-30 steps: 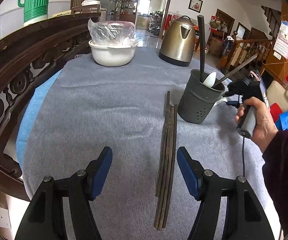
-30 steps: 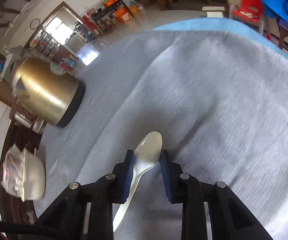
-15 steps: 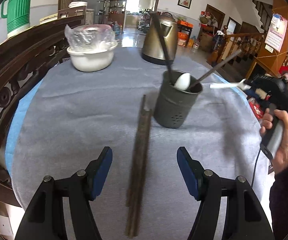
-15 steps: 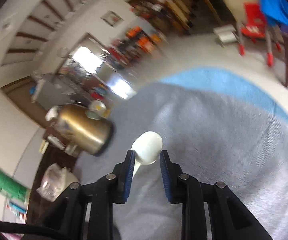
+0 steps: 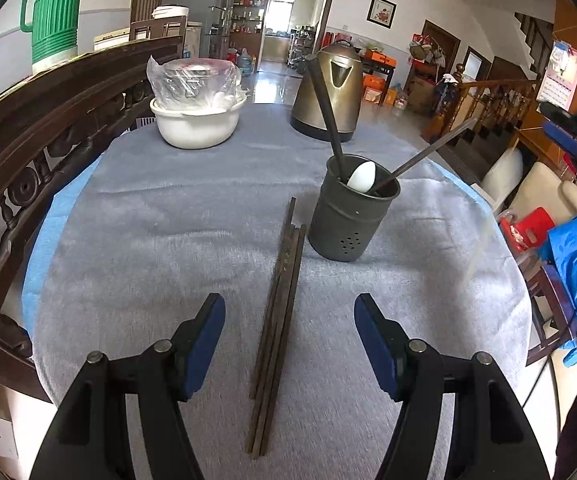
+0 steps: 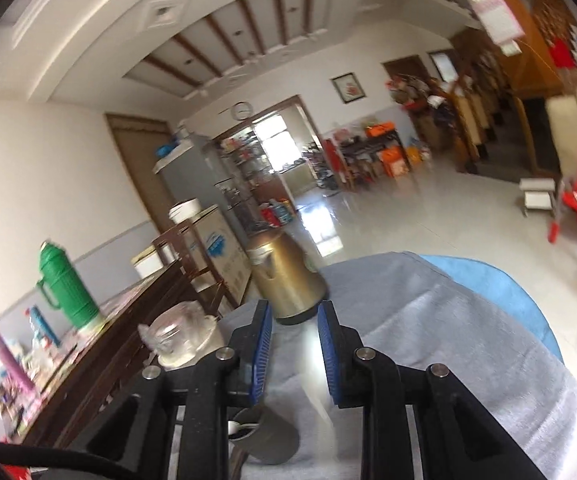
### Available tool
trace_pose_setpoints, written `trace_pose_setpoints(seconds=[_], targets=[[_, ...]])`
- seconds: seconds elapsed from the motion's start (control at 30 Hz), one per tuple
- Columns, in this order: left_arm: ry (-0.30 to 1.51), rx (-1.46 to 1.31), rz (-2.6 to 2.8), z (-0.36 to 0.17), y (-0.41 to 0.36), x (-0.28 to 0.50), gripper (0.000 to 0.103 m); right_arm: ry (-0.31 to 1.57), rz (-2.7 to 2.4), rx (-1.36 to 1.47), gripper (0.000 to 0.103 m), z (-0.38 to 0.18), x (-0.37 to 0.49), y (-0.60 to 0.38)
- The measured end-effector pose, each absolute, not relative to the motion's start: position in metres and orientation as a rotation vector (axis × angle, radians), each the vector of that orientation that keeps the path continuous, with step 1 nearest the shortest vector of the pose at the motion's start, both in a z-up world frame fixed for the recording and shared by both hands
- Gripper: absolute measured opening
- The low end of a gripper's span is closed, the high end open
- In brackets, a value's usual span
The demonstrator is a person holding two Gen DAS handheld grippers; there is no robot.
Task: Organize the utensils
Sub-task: 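Carry the white spoon in the right tool toward the grey holder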
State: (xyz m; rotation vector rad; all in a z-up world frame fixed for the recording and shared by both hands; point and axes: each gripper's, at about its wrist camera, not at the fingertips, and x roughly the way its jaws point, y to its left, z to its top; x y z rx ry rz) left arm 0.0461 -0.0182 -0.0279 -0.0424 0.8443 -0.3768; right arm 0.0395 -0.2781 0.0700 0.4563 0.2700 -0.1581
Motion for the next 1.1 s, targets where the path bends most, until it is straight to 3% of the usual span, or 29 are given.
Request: trace_pose_setpoints(seconds=[0.17,0.3,0.33,0.4,0.43,0.5,0.53,0.57,0.6,0.97,1.0,1.07,1.1], targets=[[0.838,-0.046,-0.373,-0.027,-0.005,0.037,0.068,0.370,-0.145,0.439,0.024,0.059,0.064,-0.261],[0.842,-0.073,-0.361,-0.031,0.011,0.038,0.068,0.572,-0.117,0.456,0.029,0.028,0.077,-0.267],[0.850,-0.081,-0.362,-0.033,0.013,0.039,0.068,0.628,-0.104,0.472,0.037,0.016,0.079,-0.270],[0.870,-0.091,-0.363,-0.037,0.014,0.042,0.068,0.697,-0.053,0.509,0.086,-0.009,0.083,-0.274],[0.881,-0.097,-0.368,-0.038,0.014,0.043,0.068,0.712,-0.018,0.518,0.086,-0.024,0.086,-0.276],[0.884,-0.106,-0.379,-0.038,0.015,0.043,0.068,0.740,0.014,0.487,0.079,-0.045,0.094,-0.277],[0.881,-0.105,-0.378,-0.038,0.016,0.042,0.068,0.786,0.011,0.457,0.068,-0.057,0.102,-0.274],[0.874,-0.103,-0.372,-0.037,0.017,0.042,0.068,0.822,0.012,0.432,0.035,-0.067,0.104,-0.271],[0.872,-0.107,-0.367,-0.037,0.019,0.043,0.068,0.875,0.016,0.394,0.028,-0.079,0.113,-0.268],[0.891,-0.096,-0.348,-0.042,0.012,0.050,0.068,1.089,0.041,0.282,0.029,-0.127,0.152,-0.258],[0.894,-0.091,-0.349,-0.042,0.011,0.050,0.068,1.087,0.038,0.261,0.026,-0.129,0.152,-0.258],[0.897,-0.085,-0.347,-0.043,0.009,0.051,0.068,1.086,0.023,0.238,0.009,-0.129,0.149,-0.260],[0.899,-0.084,-0.345,-0.043,0.009,0.051,0.068,1.080,0.018,0.253,0.009,-0.129,0.145,-0.266]])
